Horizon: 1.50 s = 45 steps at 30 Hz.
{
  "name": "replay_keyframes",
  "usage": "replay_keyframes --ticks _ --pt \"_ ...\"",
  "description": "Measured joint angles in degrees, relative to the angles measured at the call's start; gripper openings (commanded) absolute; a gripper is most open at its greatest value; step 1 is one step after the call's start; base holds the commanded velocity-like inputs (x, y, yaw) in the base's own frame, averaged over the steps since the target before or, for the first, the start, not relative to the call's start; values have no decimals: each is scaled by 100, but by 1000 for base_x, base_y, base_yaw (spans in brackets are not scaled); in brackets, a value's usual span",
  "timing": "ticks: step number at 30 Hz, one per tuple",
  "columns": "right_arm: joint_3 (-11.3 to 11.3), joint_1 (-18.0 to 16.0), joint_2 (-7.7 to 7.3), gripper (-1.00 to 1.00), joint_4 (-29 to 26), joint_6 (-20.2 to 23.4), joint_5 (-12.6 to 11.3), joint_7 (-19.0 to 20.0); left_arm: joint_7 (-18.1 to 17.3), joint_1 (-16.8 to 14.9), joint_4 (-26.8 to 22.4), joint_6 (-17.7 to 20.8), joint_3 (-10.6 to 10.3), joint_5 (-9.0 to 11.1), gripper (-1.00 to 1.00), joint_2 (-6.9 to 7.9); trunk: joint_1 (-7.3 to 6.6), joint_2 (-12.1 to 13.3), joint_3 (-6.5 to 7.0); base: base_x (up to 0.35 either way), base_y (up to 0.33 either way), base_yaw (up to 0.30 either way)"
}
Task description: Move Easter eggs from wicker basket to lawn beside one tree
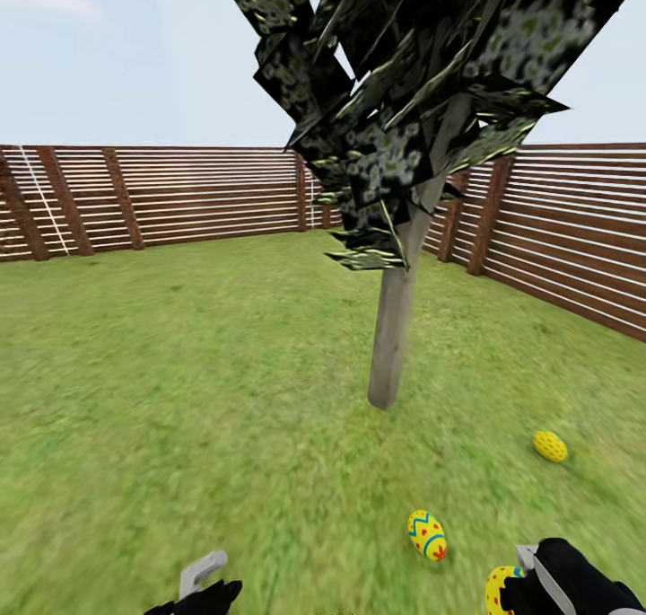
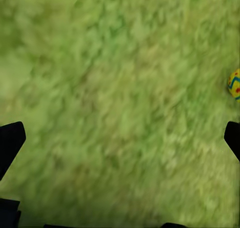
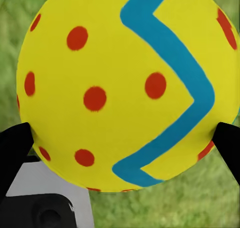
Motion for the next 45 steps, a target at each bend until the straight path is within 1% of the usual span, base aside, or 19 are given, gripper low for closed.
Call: replay_keyframes --ticks 30,34,41,45 --pt "9 0 9 -100 26 1 48 -9 1 0 9 0 0 0 100 -27 659 -1204 -539 -70 -350 295" --pt "10 2 8 -100 25 3 28 -9 2 -1 11 -1 0 -4 100 -36 746 -1364 -611 -2 -350 131" --pt "17 2 16 -100 31 3 19 -1 4 -2 12 -1 0 -5 100 -36 900 -1645 -736 0 -350 6" --pt "26 1 17 -100 41 2 39 -4 4 -1 10 0 0 -5 100 -68 988 -1806 -808 0 -350 151"
